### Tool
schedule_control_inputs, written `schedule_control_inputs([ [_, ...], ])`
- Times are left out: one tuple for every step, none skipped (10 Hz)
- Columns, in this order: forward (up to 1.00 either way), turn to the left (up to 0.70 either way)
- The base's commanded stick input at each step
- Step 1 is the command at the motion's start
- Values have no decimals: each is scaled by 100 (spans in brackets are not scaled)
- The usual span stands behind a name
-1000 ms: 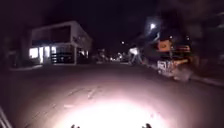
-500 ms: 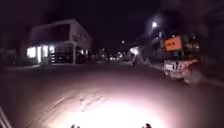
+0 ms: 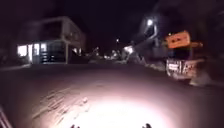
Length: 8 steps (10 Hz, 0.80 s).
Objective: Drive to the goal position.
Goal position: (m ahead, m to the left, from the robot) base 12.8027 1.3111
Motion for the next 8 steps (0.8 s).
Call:
schedule_control_inputs([
  [85,0],
  [85,0],
  [85,0],
  [85,0],
  [85,0],
  [85,0],
  [85,0],
  [85,0],
])
